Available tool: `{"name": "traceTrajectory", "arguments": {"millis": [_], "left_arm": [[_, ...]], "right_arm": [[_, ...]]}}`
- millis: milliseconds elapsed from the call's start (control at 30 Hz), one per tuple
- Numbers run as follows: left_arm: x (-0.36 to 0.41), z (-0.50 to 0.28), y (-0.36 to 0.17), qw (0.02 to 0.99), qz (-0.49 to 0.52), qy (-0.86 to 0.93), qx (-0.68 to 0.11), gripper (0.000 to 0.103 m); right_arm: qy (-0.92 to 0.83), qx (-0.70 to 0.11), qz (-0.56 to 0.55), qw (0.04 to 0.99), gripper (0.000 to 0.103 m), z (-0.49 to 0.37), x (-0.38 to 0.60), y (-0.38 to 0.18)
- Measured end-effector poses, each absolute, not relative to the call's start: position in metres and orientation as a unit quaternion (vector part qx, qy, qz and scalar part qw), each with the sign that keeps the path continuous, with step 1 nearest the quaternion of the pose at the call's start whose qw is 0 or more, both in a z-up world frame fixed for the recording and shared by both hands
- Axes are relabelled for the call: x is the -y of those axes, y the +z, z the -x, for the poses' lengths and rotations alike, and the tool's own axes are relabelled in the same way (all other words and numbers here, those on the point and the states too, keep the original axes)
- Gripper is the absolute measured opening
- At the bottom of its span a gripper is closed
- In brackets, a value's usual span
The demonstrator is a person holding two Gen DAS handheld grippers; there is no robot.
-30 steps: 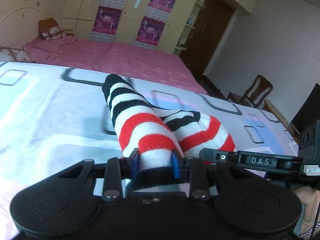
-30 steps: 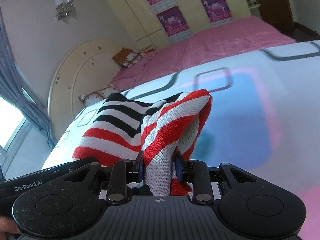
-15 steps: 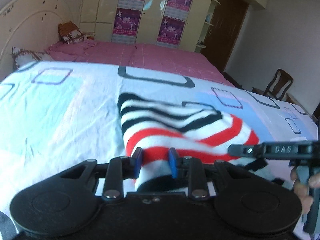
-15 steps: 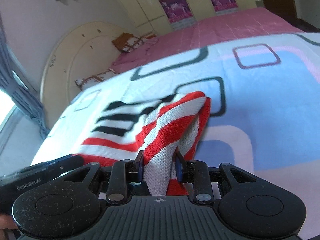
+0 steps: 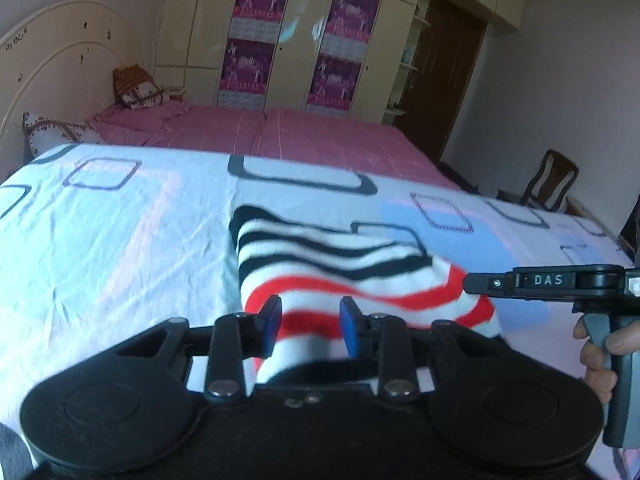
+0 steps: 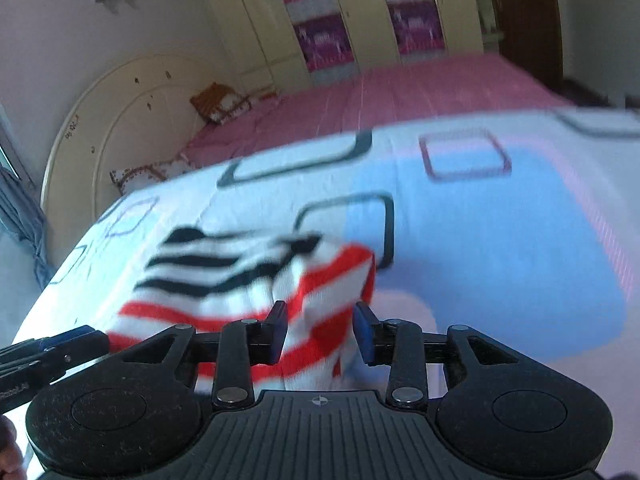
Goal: Fold small clothes
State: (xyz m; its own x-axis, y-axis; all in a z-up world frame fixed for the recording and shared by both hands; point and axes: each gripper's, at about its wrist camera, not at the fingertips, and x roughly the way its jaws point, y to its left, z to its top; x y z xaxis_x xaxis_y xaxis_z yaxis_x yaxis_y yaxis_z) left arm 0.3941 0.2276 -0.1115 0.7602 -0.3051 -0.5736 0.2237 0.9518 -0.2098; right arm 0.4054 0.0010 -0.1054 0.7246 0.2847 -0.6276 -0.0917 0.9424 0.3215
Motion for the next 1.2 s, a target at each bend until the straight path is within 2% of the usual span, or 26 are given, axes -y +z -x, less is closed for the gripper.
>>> {"name": "traceTrajectory", "arguments": {"millis": [167,200,267,467,700,867,1200], "left_arm": [[-0.216,-0.416,-0.118,0.931,0.064,-0.141,-0.331,0.030],[-0.214,-0.420,-0.121,0.929,0.065,-0.139,-0.337,0.030],[-0.210,-0.424,-0.128,0.929,0.056,-0.133,-0.342,0.030],[-0.209,-0.422,-0.136,0.929,0.041,-0.136,-0.342,0.032],[-0.213,-0.414,-0.123,0.926,0.055,-0.132,-0.350,0.034],[-0.211,-0.402,-0.114,0.926,0.051,-0.138,-0.348,0.034],[-0.199,-0.368,-0.113,0.926,0.024,-0.144,-0.348,0.034]], "right_arm": [[0.115,-0.343,-0.086,0.928,0.035,-0.425,-0.030,-0.102],[0.114,-0.349,-0.075,0.927,0.028,-0.430,-0.034,-0.107],[0.097,-0.364,-0.054,0.925,0.023,-0.439,-0.039,-0.122],[0.059,-0.387,-0.058,0.918,0.023,-0.451,-0.023,-0.150],[0.084,-0.360,-0.090,0.925,0.024,-0.428,-0.017,-0.123],[0.104,-0.344,-0.060,0.931,0.024,-0.396,-0.024,-0.103],[0.101,-0.370,-0.030,0.923,0.024,-0.350,-0.028,-0.126]]}}
